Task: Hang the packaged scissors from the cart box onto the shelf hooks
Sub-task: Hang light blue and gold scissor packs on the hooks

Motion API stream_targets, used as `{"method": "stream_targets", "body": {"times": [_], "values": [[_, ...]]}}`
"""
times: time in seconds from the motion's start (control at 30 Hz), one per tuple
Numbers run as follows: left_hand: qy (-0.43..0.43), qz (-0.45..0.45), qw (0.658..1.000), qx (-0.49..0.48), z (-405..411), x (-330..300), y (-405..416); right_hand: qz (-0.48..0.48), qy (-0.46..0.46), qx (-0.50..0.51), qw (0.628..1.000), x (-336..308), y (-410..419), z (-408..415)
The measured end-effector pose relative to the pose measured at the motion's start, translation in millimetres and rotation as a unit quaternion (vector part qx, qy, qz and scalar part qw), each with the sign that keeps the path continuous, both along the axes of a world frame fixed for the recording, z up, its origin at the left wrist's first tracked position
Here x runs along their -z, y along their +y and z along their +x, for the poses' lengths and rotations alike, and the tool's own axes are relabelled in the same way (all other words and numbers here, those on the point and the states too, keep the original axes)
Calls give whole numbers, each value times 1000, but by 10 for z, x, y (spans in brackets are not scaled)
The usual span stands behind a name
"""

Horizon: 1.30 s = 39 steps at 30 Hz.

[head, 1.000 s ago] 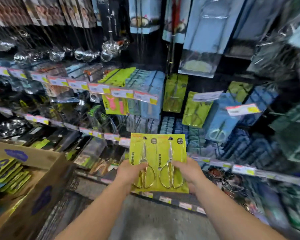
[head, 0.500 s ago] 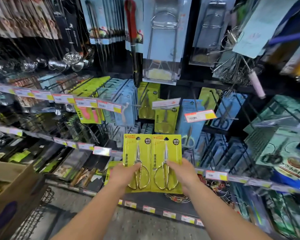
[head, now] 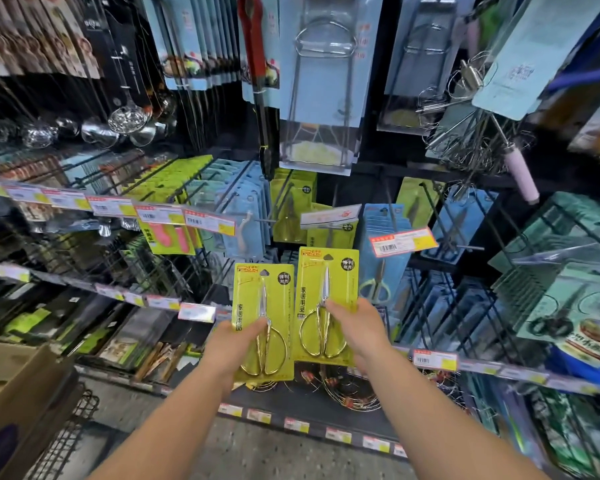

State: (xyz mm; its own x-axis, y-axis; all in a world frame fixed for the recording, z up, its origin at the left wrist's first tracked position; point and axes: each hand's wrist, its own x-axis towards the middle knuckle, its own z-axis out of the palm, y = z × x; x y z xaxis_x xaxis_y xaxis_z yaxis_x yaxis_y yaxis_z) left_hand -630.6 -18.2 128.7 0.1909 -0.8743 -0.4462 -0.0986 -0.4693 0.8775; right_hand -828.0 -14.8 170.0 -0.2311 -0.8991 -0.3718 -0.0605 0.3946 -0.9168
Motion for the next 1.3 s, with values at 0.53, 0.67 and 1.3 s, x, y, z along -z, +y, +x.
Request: {"method": "stream_targets", "body": {"times": [0.53,0.67,1.3], "values": [[39,8,999,23,174,84,-573,-12,-10,79,997,32,-470,126],[43,15,999,29,188,91,-642,-9,-8,91,996,68,-573,134],[42,40,988,143,360,317,-898,73,96,144,982,527,-855,140]]}}
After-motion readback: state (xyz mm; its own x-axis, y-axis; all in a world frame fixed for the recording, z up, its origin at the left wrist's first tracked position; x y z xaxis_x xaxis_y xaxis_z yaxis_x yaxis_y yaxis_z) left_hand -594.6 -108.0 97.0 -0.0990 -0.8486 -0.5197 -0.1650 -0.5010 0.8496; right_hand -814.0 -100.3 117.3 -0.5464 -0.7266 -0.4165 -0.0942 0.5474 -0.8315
